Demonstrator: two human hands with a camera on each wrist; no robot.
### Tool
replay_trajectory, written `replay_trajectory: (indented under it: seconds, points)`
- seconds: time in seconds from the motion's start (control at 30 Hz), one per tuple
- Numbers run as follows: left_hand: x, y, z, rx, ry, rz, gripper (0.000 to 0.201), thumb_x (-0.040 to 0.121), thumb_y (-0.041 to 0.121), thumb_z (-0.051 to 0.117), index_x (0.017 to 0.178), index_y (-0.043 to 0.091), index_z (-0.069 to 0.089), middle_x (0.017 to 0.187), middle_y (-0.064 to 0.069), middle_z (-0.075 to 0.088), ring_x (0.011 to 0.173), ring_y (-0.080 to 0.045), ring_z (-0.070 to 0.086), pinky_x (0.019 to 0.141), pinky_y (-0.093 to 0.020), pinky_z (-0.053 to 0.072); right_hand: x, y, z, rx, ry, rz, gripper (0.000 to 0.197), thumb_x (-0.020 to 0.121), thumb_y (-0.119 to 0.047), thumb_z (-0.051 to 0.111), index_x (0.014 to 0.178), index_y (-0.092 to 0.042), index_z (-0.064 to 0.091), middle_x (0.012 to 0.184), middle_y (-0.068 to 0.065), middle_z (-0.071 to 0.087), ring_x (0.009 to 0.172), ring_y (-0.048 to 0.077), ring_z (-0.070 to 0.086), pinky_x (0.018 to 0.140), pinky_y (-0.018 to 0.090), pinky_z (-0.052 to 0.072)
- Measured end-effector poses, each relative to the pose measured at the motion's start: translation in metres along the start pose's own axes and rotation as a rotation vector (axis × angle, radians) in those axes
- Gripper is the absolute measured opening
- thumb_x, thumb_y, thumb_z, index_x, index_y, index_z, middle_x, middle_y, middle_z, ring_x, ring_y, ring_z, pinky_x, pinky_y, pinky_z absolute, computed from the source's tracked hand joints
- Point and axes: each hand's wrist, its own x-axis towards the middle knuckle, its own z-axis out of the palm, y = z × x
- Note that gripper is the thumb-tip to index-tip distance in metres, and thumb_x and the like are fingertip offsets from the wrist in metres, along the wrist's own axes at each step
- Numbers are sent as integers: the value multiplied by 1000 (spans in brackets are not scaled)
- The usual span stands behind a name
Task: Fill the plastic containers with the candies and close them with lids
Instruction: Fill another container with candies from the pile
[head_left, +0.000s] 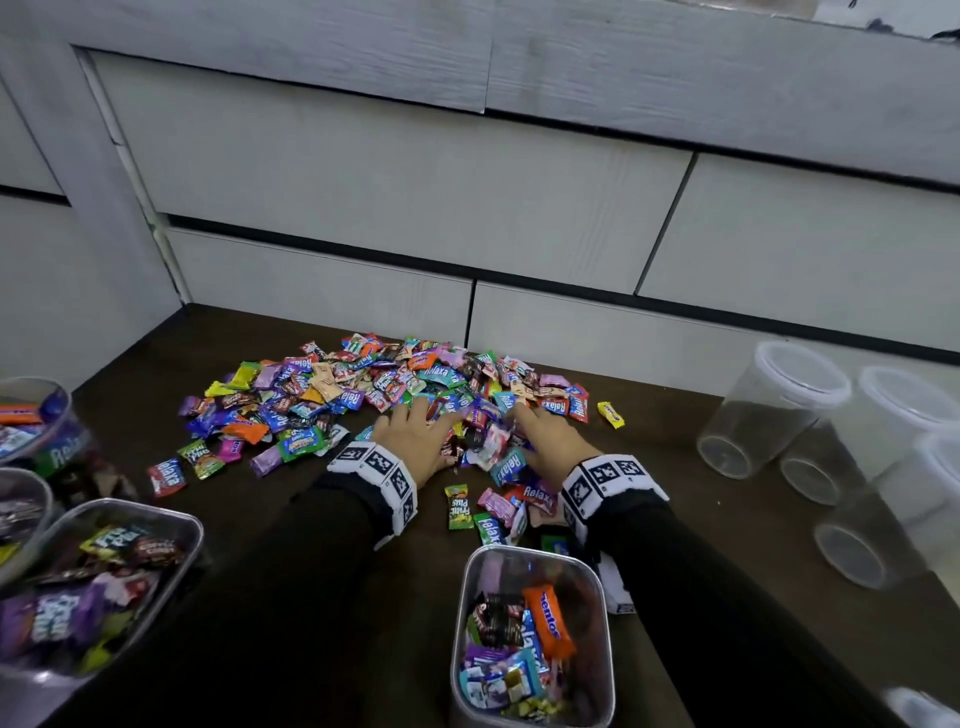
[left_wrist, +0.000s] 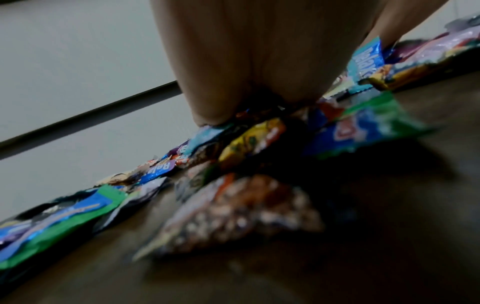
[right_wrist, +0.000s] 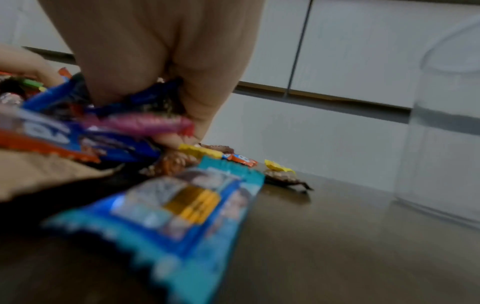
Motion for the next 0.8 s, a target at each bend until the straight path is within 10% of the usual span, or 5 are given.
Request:
replay_trajectory:
  seconds: [0.3,0.53,0.8]
  points:
    - [-7,1,-18,-146,-176,37,56,98,53,43,139,17,32,138,-16,40,112,-36,57,81,-45,49,-22,12,0,222,200,-28,16,90,-19,61,100,-6,59,83,6,58,78,23,53,65,28,38]
    - [-9,4,-19,-182,-190,30,61,97,55,42,142,17,29,130,-18,49,116,-35,55,86,-43,47,-15,-7,9,113,20,-24,61,72,-43,78,120,-14,52,121,12,48,112,27,48,96,38,44]
    - [-14,0,-22,-215,-152,16,61,94,64,41,135,19,36,118,-10,57,107,-29,58,74,-37,44,-19,-9,2,58,62,-76,25,86,-17,66,107,-8,57,100,12,58,92,27,54,71,28,40]
